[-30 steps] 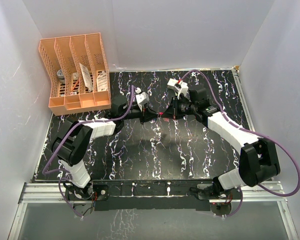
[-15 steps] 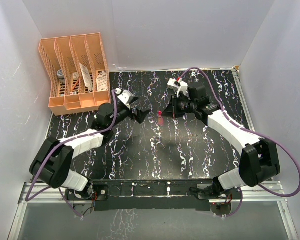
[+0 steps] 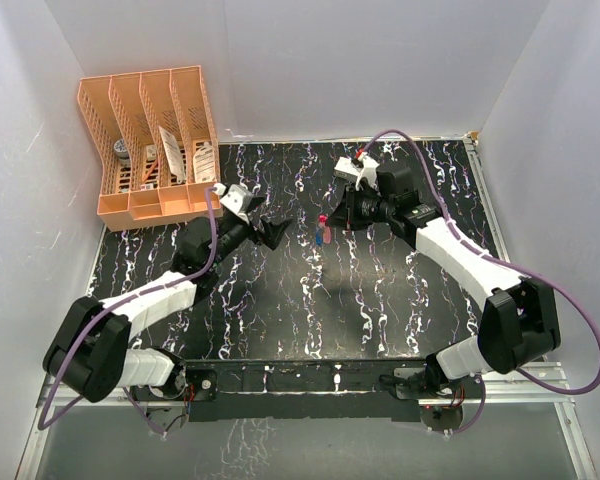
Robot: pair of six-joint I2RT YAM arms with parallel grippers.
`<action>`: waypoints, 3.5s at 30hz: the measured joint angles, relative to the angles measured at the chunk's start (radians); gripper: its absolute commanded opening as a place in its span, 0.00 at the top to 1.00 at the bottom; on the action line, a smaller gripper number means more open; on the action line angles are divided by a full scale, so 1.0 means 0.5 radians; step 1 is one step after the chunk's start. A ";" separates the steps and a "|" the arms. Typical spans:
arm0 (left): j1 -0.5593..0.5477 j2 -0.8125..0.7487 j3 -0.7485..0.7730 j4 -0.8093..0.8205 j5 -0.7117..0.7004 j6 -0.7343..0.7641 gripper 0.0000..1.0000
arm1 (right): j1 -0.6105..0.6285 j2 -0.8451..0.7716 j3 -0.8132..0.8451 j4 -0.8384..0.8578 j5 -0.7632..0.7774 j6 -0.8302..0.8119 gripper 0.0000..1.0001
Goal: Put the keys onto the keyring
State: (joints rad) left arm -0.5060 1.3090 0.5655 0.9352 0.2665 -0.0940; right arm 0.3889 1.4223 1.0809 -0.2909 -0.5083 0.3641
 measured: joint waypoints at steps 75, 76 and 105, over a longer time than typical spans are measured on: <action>0.000 0.662 -0.200 1.289 0.487 -0.323 0.50 | 0.793 -0.278 0.066 0.230 1.032 -0.403 1.00; 0.000 0.661 -0.200 1.289 0.488 -0.323 0.50 | 0.793 -0.278 0.066 0.230 1.032 -0.402 1.00; -0.002 0.603 -0.167 1.302 0.547 -0.269 1.00 | 0.793 -0.261 0.056 0.109 0.954 -0.390 1.00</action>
State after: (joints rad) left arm -0.5072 1.6104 0.4820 1.5860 0.5400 -0.2287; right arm 0.7853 1.2919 1.1091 -0.2363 -0.0311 0.1692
